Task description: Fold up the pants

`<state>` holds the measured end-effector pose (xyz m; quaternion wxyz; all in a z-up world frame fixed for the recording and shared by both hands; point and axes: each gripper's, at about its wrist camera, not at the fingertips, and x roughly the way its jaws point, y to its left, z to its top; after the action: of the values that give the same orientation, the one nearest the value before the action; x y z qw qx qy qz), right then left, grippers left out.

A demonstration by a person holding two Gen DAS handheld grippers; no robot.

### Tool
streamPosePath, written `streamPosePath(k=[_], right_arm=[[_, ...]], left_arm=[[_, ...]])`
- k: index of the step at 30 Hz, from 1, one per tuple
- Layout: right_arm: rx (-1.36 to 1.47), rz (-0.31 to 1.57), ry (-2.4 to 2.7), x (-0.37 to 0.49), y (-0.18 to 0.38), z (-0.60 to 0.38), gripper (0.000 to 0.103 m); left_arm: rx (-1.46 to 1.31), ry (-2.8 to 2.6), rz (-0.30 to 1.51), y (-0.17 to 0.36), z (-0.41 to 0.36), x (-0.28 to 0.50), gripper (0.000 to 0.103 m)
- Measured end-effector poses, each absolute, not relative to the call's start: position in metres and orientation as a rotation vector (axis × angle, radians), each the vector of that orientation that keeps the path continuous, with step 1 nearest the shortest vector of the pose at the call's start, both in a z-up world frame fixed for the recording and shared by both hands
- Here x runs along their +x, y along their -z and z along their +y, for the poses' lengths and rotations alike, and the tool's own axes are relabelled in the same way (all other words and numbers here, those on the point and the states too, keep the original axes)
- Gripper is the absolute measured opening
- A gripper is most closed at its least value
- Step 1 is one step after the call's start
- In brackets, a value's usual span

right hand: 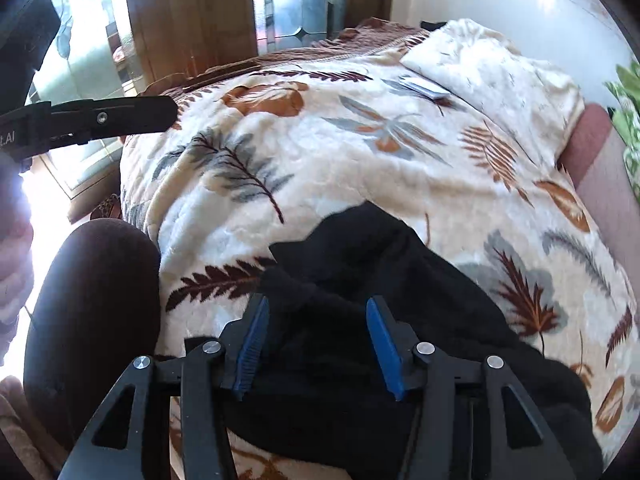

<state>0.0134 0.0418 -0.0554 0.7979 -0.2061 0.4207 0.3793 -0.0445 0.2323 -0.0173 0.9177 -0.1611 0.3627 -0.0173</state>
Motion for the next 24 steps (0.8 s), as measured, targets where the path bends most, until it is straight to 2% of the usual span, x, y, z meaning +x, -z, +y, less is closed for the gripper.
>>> streamPosePath(k=[1,2,3,4,7,17,22,24], right_arm=[[-0.47,0.901,-0.83,0.016,0.058,0.052,0.055],[-0.51,0.905,-0.843,0.018,0.062,0.062,0.051],[-0.545,0.913,-0.849,0.018,0.067,0.069,0.041],[-0.584,0.93,-0.856,0.019,0.074,0.075,0.023],[-0.599,0.913,-0.839,0.015,0.073,0.073,0.017],[-0.354,0.88,-0.736,0.059,0.032,0.063,0.017],[-0.329,0.937,-0.671,0.092,0.053,0.081,0.017],[-0.314,1.006,-0.674,0.102,0.069,0.086,0.021]], left_arm=[[-0.328,0.031,0.748,0.018,0.233,-0.045,0.057],[-0.33,0.028,0.747,0.018,0.234,-0.046,0.057],[-0.336,0.029,0.743,0.018,0.237,-0.048,0.057],[-0.345,0.031,0.738,0.017,0.239,-0.049,0.057],[-0.364,0.033,0.728,0.016,0.246,-0.051,0.057],[-0.425,0.064,0.734,0.017,0.251,-0.046,0.057],[-0.428,0.06,0.742,0.018,0.254,-0.045,0.058],[-0.418,0.059,0.746,0.017,0.252,-0.044,0.058]])
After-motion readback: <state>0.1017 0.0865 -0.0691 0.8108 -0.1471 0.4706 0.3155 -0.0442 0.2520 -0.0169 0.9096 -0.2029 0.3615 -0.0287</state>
